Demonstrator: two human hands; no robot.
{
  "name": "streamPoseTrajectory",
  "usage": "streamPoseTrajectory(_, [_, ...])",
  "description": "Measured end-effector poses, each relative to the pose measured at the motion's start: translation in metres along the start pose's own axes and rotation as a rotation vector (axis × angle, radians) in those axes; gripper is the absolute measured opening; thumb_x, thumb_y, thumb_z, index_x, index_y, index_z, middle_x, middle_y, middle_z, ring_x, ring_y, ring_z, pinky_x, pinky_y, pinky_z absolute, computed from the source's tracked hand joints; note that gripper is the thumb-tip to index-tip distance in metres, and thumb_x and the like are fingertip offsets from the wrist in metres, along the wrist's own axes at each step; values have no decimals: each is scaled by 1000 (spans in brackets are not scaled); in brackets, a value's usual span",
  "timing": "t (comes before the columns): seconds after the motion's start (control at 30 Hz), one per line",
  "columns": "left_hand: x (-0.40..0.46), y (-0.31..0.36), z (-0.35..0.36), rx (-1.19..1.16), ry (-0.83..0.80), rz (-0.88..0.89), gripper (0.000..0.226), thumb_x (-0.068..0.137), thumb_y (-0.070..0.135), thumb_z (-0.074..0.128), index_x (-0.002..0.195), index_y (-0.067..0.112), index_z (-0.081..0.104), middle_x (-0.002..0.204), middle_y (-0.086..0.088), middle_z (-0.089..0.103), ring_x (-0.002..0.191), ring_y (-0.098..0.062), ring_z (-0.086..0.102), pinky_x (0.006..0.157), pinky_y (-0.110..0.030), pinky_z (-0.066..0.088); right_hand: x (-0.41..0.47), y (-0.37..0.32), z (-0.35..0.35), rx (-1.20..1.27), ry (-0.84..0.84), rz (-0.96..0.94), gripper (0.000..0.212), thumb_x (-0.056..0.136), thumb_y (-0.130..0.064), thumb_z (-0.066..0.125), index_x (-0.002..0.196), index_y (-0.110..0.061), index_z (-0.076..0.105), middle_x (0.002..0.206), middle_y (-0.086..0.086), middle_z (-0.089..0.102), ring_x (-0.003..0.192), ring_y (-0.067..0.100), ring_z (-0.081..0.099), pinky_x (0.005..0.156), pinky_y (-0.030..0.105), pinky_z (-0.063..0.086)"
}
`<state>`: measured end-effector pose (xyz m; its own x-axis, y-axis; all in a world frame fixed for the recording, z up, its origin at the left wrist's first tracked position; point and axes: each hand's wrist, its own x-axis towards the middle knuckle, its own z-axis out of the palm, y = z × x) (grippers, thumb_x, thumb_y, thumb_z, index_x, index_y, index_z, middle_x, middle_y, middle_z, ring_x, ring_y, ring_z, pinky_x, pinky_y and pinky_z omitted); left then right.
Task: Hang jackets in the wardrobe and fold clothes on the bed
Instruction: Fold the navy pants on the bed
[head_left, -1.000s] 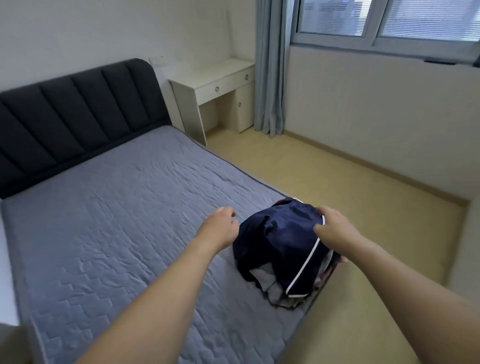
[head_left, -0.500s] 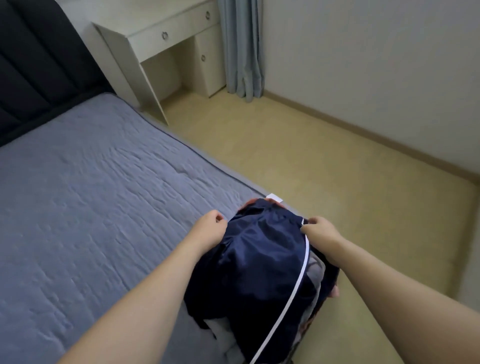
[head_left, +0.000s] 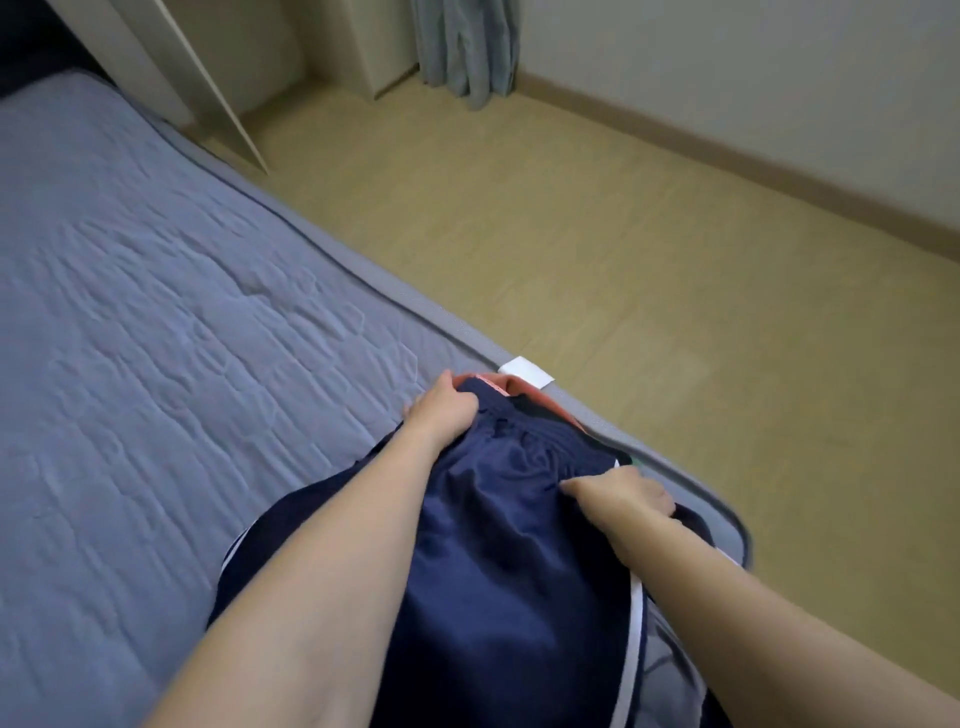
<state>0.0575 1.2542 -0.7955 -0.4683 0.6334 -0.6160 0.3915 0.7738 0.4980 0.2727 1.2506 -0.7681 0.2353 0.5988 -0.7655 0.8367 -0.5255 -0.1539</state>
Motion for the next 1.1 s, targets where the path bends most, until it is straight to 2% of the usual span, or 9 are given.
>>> streamPoseTrajectory(0.1, [11,0,8,236,-11,17,68,69,37,38,136,29,47,133,-7,57,133,-28,42,118,-50,6,17,-1,2,329,-176,-24,68,75,-40,73,129,-5,55,135,20,52,122,37,51,103,46,45])
streamPoseTrajectory(0.2, [11,-5,1,456,76,94,56,79,36,49,133,21,53,131,-13,55,126,-33,45,112,-46,29,19,-6,-4,404,-267,-60,59,78,-23,74,129,-1,55,131,22,56,121,39,54,101,49,47])
streamPoseTrajectory(0.37, [-39,-17,-31,415,266,295,28,91,40,57,102,16,47,107,-12,62,103,-37,55,80,-42,42,-25,-19,-21,-111,80,-43,28,82,-26,50,109,-24,44,137,18,32,128,36,28,107,43,25])
streamPoseTrajectory(0.5, [-125,-29,-87,84,344,322,30,87,34,64,87,23,36,75,3,54,74,-28,53,62,-34,33,-100,-32,-46,119,150,-352,23,80,-20,50,103,-21,52,119,8,53,114,32,47,99,42,37])
streamPoseTrajectory(0.6, [-219,-42,-146,-154,495,232,41,83,26,71,94,26,32,78,14,49,69,-5,50,59,-19,32,-190,-38,-64,467,-28,-601,13,88,-20,54,100,-25,53,88,-8,62,83,19,61,64,30,45])
streamPoseTrajectory(0.67, [-287,-58,-193,-224,575,128,43,80,23,73,100,28,35,84,17,50,75,-5,52,67,-18,36,-258,-43,-72,445,-59,-723,11,91,-22,56,100,-26,52,85,-10,62,77,11,59,58,25,40])
streamPoseTrajectory(0.77, [-385,-95,-256,-196,641,-91,31,77,12,58,99,26,42,83,12,52,83,-24,53,70,-31,39,-350,-40,-70,319,-133,-869,11,91,-23,57,97,-20,49,82,-5,61,74,12,58,58,30,39])
streamPoseTrajectory(0.9, [-501,-153,-314,-176,774,-291,19,82,15,49,95,19,37,81,4,49,81,-29,48,67,-34,34,-466,-30,-33,217,-279,-999,10,89,-24,60,95,-25,52,80,-9,62,78,13,61,62,32,42])
streamPoseTrajectory(1.1, [-682,-293,-356,-340,1179,-322,16,91,19,46,100,18,34,85,-3,53,76,-31,53,63,-37,38,-662,3,59,53,-544,-1155,9,88,-27,61,83,-22,66,81,3,72,77,23,69,76,44,57])
